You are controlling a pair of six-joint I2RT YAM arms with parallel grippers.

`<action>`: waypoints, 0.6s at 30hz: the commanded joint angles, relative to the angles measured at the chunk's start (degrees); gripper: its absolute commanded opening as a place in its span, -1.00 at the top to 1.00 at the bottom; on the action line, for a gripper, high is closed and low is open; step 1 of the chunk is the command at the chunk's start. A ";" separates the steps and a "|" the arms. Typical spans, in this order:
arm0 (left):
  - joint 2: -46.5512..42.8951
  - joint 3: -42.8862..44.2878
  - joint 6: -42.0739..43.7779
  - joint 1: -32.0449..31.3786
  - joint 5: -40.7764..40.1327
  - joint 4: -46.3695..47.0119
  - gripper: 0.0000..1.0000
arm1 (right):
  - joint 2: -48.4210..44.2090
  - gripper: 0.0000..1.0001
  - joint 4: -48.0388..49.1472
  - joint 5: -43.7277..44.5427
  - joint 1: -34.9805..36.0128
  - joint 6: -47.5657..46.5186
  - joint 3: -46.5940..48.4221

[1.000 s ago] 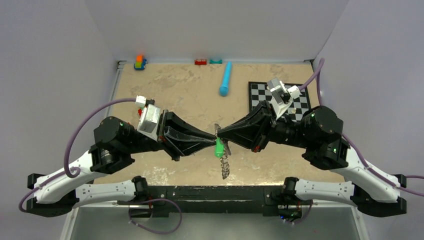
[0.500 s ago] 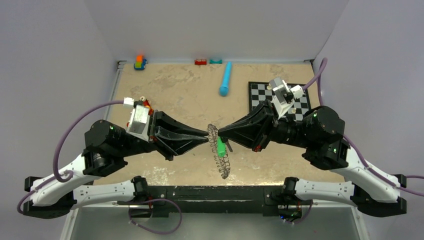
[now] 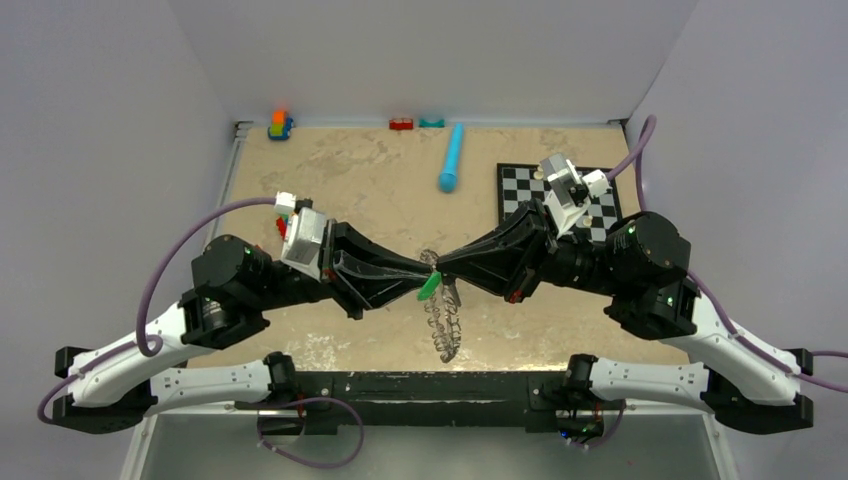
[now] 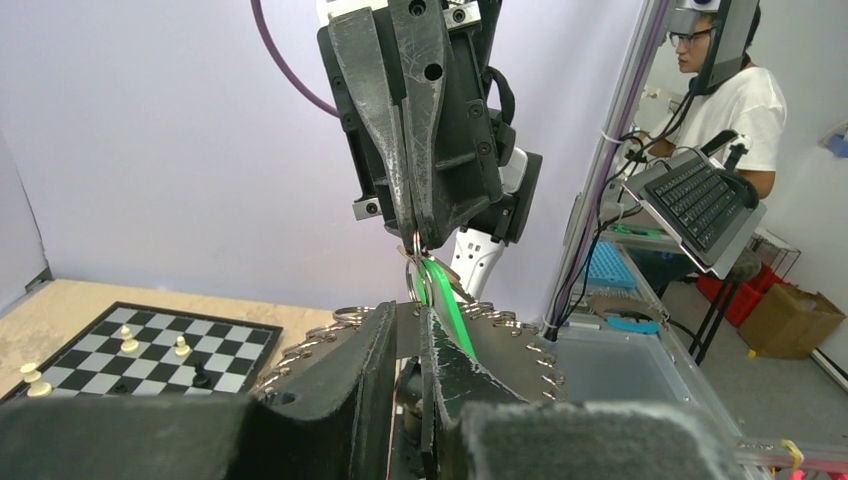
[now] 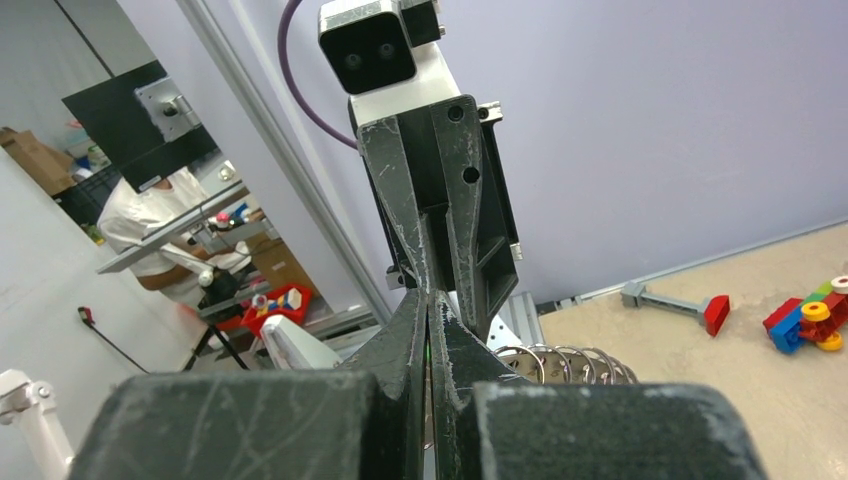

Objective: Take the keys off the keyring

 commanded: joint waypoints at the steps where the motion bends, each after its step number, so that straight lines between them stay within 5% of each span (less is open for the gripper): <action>1: -0.29 -0.33 0.08 -0.35 0.56 2.47 0.64 | 0.12 1.00 4.51 -0.16 0.18 -0.38 1.24; 18: -0.44 -0.42 -0.61 -0.75 2.05 2.84 0.59 | 0.12 1.00 3.42 0.91 0.22 -1.08 1.67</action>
